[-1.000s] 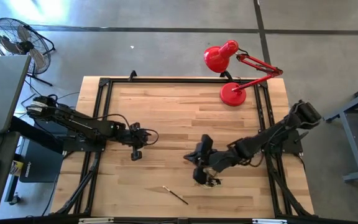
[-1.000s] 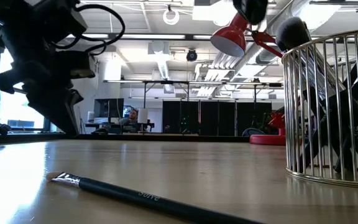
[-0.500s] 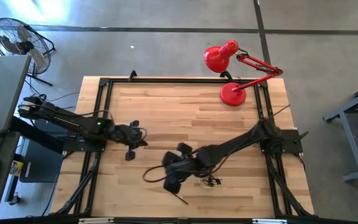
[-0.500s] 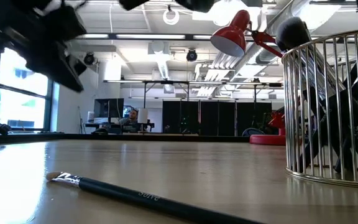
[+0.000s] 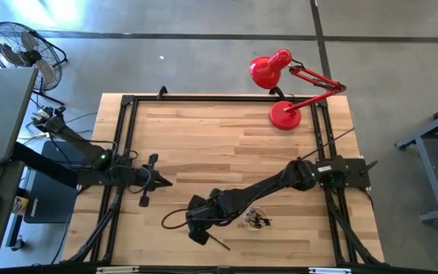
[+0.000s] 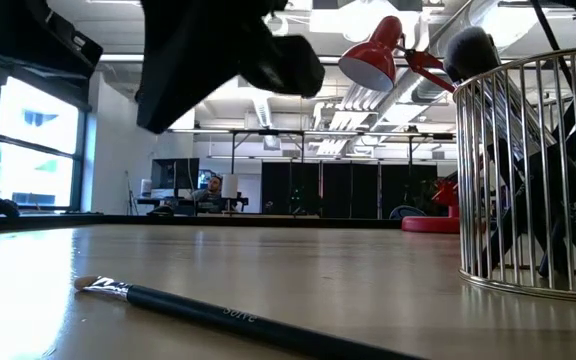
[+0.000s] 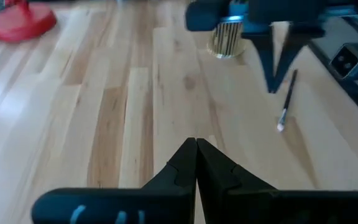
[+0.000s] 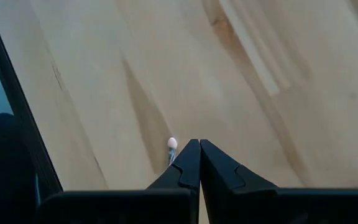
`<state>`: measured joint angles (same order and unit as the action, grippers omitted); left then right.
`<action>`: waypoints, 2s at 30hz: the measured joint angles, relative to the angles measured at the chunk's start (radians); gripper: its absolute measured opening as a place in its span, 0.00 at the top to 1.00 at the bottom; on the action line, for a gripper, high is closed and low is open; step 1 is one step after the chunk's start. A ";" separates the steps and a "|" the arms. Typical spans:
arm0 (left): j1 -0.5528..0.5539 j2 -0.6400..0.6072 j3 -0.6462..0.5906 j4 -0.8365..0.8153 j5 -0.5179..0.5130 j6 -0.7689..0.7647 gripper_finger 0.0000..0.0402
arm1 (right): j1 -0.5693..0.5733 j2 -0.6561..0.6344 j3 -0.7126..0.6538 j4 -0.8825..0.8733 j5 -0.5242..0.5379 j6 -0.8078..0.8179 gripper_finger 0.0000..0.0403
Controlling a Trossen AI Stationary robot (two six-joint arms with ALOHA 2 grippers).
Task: Pick & Place Makeup Brushes
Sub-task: Put the eyeshadow brush into the gold makeup holder
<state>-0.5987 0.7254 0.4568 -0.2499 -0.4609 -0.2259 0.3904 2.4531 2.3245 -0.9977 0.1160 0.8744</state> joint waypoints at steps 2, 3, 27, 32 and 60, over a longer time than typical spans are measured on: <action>0.003 0.000 -0.001 -0.023 -0.004 -0.022 1.00 | 0.000 0.011 0.000 0.013 -0.011 0.002 1.00; 0.003 0.000 -0.001 -0.028 -0.008 -0.031 1.00 | 0.001 0.012 0.000 0.017 -0.011 0.000 1.00; 0.003 0.001 -0.001 -0.075 0.001 -0.060 1.00 | 0.003 0.080 0.001 0.058 -0.066 -0.089 0.77; 0.003 0.001 -0.001 -0.075 0.001 -0.068 1.00 | 0.003 0.104 0.000 0.088 -0.078 -0.092 0.73; 0.003 0.003 0.000 -0.051 0.031 -0.067 1.00 | 0.012 0.176 0.004 0.125 -0.148 -0.068 0.98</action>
<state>-0.5961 0.7288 0.4568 -0.3012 -0.4296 -0.2932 0.4019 2.6293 2.3287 -0.8724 -0.0324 0.8067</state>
